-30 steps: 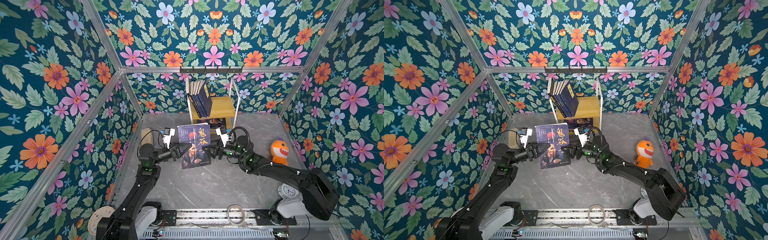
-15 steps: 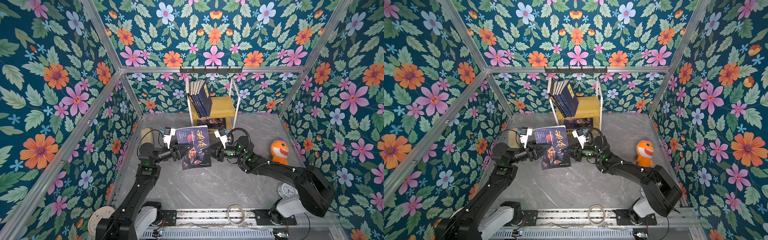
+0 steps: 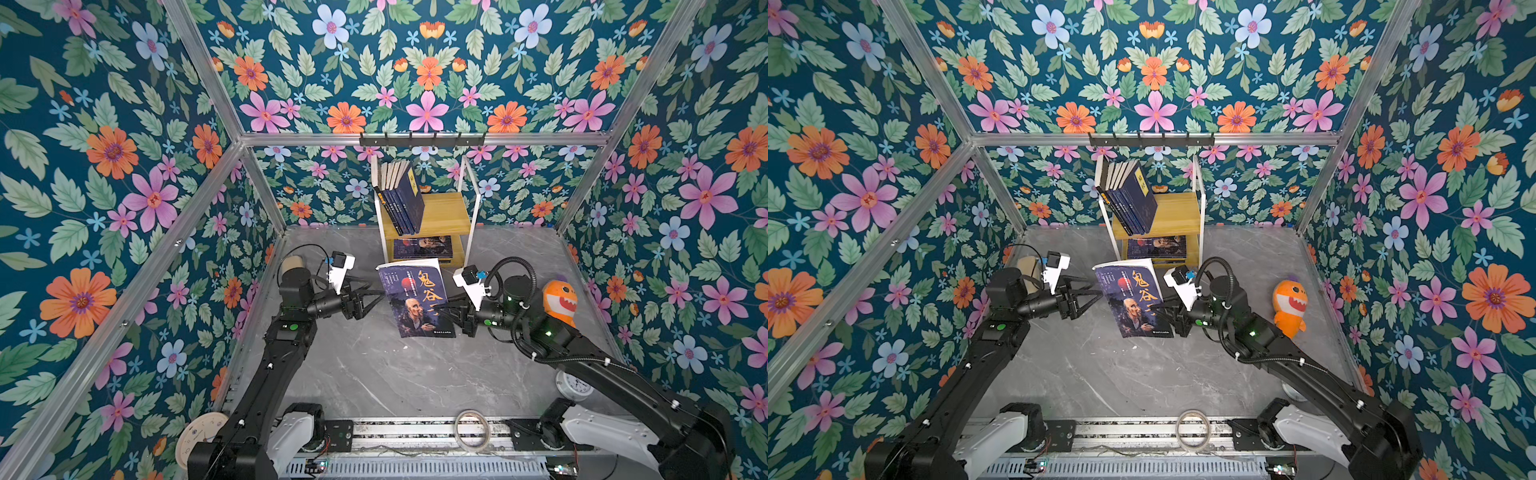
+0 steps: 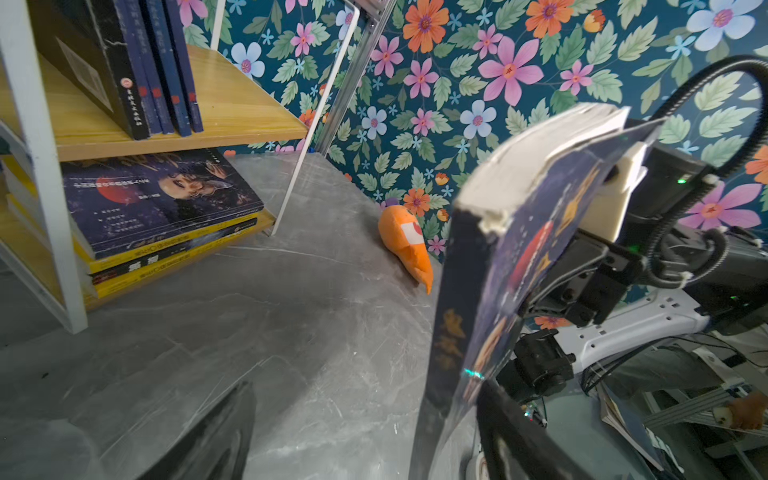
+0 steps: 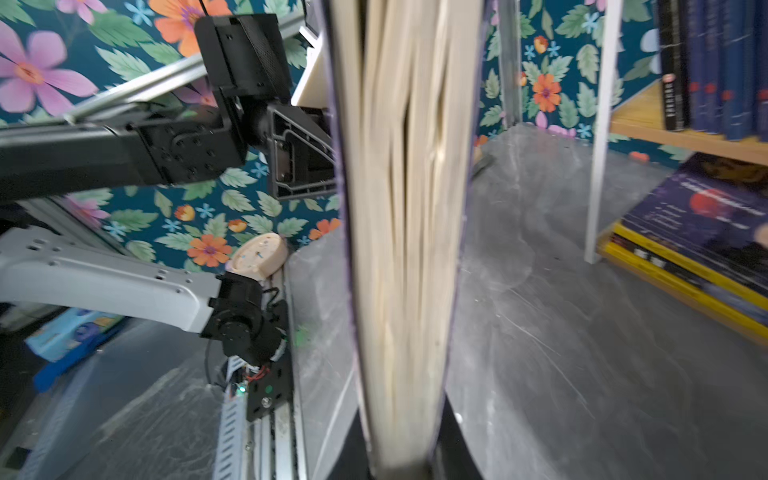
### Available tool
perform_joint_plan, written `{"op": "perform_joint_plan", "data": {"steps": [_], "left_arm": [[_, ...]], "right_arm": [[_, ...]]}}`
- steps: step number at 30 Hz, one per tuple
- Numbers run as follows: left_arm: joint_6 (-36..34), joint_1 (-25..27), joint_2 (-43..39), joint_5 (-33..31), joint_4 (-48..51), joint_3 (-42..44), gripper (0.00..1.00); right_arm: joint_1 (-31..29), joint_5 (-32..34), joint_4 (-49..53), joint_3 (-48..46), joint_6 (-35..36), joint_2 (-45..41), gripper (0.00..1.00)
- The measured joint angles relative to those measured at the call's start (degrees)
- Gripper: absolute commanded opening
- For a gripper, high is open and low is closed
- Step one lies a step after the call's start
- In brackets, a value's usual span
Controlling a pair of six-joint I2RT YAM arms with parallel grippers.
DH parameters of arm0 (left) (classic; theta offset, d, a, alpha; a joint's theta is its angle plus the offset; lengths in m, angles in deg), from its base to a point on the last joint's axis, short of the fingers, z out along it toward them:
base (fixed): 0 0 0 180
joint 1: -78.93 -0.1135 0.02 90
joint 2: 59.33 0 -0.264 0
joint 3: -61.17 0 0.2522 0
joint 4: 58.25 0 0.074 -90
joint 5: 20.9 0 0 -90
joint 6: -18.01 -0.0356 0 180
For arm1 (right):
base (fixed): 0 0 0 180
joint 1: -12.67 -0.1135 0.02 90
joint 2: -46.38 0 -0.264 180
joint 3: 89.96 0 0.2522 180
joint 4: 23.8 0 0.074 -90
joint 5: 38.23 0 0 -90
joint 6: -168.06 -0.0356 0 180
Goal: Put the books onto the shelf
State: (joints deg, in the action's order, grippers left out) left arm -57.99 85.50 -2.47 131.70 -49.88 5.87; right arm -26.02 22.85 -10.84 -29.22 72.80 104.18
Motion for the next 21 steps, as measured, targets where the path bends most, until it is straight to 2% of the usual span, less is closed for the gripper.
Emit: {"op": "perform_joint_plan", "data": {"steps": [8, 15, 21], "left_arm": [[-12.6, -0.9, 1.2, -1.3, 11.6, -6.5, 0.95], [-24.4, -0.9, 2.9, -1.6, 22.7, -11.7, 0.99], [-30.6, -0.9, 5.0, -0.5, 27.8, -15.1, 1.00]], "right_arm": [[0.1, 8.4, 17.7, 0.0, 11.2, -7.8, 0.00], [0.1, 10.3, 29.6, 1.9, 17.6, -8.0, 0.00], [0.1, 10.4, 35.1, 1.9, 20.7, -7.4, 0.00]]}}
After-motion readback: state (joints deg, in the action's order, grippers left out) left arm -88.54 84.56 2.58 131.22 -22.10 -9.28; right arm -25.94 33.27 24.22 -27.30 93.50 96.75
